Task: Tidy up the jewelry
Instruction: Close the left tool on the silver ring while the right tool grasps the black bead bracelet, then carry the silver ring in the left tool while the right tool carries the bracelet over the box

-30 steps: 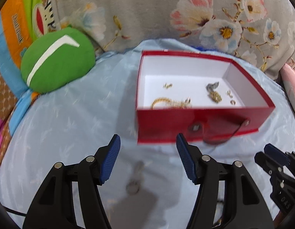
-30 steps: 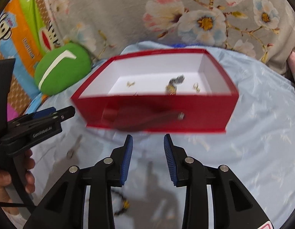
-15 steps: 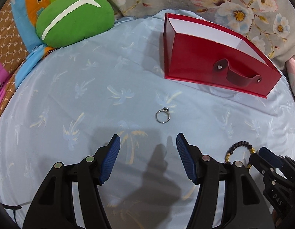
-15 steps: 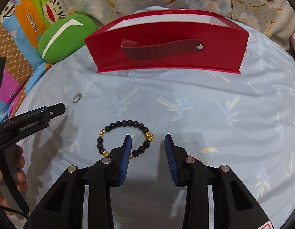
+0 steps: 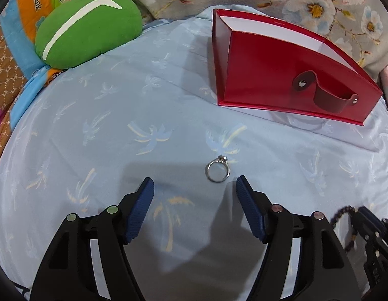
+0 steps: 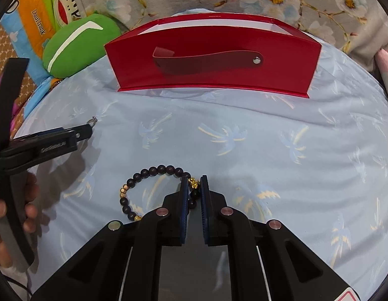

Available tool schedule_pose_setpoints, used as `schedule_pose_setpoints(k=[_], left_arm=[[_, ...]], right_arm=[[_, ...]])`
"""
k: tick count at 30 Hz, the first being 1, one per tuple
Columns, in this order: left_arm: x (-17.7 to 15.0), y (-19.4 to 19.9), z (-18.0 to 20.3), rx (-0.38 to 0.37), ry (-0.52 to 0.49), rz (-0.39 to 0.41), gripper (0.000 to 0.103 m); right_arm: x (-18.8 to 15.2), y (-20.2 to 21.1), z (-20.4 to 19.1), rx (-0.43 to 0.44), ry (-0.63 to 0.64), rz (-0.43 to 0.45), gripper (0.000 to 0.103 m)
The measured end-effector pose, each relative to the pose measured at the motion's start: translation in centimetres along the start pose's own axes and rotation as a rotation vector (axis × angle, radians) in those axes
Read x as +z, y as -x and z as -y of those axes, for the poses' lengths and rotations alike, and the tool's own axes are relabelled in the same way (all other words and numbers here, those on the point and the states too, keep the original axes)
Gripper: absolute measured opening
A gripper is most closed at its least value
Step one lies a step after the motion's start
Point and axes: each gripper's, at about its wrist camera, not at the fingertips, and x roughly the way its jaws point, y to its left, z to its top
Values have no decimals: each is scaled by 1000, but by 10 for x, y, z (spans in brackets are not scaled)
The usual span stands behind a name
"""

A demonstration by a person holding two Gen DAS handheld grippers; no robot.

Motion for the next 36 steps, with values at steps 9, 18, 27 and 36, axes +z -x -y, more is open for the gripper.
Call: schedule_pose_setpoints(k=[9,18,27,36], left_arm=[[9,-4,22,-25,-59,16,27],[5,14,39,-95,-70,29,19],[0,46,39,-149,-55,73,19],[-9,80,4,-162,7,109,19]], right_arm=[[-2,8,11,7,-33,11,7],[2,23,21,7,-53,48,7],[4,36,28,6,-73,75,7],[7,59,29,19,-79,127,7]])
